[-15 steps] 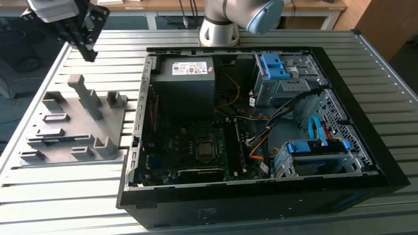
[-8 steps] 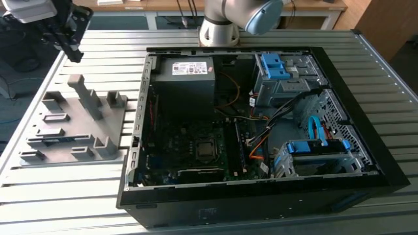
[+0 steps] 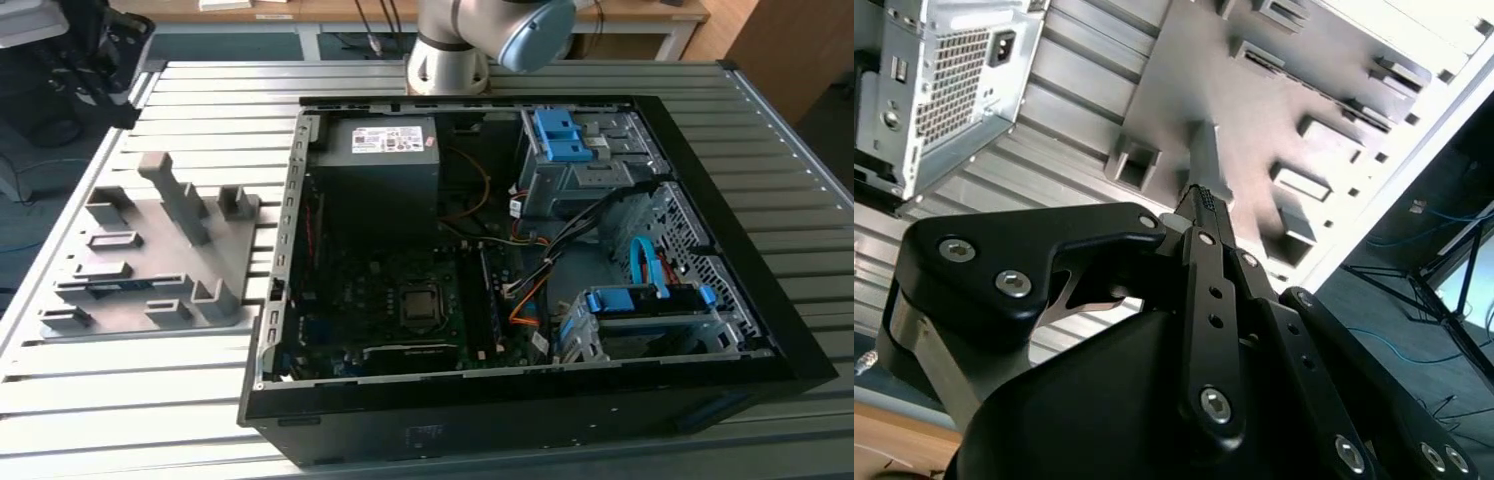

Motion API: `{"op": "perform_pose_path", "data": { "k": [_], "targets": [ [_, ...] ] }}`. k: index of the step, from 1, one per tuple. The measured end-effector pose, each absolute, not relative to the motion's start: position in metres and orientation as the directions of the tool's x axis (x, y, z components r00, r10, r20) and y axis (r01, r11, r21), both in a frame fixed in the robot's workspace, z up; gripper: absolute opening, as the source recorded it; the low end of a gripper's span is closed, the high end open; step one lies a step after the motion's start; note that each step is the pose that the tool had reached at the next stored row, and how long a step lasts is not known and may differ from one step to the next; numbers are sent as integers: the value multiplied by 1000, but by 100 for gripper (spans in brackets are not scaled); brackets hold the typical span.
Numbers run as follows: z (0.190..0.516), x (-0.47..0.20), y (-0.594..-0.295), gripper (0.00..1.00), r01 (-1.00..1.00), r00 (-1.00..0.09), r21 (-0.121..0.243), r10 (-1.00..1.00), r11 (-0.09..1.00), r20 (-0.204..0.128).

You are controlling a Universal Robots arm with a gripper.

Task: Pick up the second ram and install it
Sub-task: 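Reach for the second ram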

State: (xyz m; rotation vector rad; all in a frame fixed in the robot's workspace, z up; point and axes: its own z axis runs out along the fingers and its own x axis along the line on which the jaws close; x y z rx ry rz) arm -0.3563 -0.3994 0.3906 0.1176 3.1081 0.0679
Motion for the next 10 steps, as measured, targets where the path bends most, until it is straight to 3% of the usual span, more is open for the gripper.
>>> {"op": "perform_pose_path", "data": {
  "k": [10],
  "targets": [
    [390, -391, -400, 10, 75, -997, 45, 76, 996, -29]
  ]
}}
